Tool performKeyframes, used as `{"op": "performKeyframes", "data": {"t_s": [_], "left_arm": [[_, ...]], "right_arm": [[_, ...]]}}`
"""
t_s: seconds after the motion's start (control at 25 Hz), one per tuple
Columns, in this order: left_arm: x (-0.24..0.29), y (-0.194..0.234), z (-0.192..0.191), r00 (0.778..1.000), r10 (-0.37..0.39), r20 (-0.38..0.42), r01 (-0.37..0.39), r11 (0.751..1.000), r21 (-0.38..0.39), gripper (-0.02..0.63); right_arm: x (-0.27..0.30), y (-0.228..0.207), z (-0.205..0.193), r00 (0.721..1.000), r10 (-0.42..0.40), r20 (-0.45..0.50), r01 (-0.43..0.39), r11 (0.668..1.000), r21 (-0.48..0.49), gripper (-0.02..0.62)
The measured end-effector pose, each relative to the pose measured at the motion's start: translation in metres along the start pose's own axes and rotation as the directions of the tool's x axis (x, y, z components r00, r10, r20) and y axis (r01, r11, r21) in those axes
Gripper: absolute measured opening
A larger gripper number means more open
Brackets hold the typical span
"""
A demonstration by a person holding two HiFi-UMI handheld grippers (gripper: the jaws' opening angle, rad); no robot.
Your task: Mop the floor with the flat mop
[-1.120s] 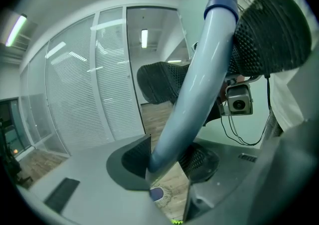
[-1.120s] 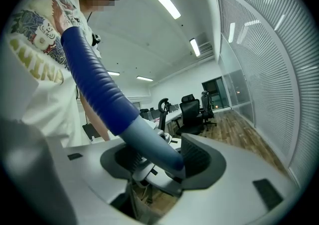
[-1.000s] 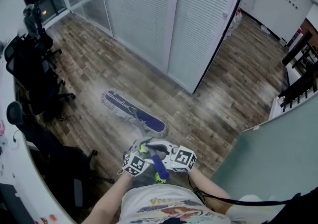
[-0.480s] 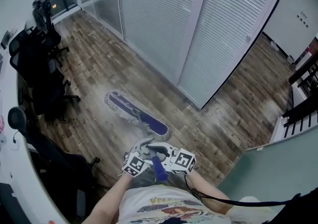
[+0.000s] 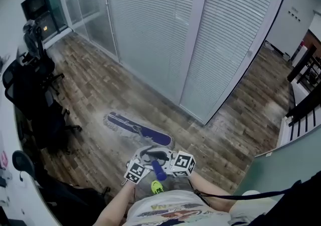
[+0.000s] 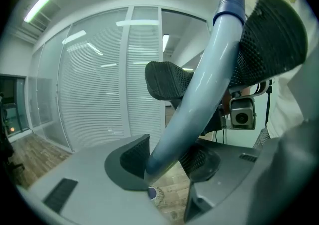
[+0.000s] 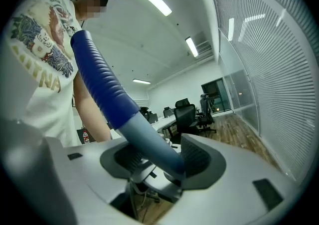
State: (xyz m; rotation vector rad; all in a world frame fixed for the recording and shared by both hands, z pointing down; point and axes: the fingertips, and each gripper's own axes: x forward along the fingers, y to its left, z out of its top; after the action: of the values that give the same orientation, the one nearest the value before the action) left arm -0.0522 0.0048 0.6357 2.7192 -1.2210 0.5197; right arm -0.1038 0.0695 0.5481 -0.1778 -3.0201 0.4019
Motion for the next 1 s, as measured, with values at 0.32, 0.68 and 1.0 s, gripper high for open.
{"op": "performKeyframes", "data": {"t_s": [0.32, 0.68, 1.0], "left_arm": [[0.033, 0.065, 0.023, 1.0, -0.023, -0.005, 0.023, 1.0, -0.003, 0.15], [0.076, 0.155, 0.028, 0.998, -0.044, -0.042, 0.044, 0.999, -0.002, 0.161], [0.129, 0.239, 0.053, 0.998, -0.048, -0.046, 0.047, 0.999, -0.026, 0.166]], "right_arm": [[0.013, -0.07, 0.029, 1.0, -0.011, 0.014, 0.011, 1.0, 0.009, 0.218], [0.036, -0.163, 0.056, 1.0, 0.006, 0.031, -0.007, 1.0, 0.016, 0.219], [0.046, -0.259, 0.091, 0.999, 0.041, 0.028, -0.042, 0.999, 0.032, 0.219]]}}
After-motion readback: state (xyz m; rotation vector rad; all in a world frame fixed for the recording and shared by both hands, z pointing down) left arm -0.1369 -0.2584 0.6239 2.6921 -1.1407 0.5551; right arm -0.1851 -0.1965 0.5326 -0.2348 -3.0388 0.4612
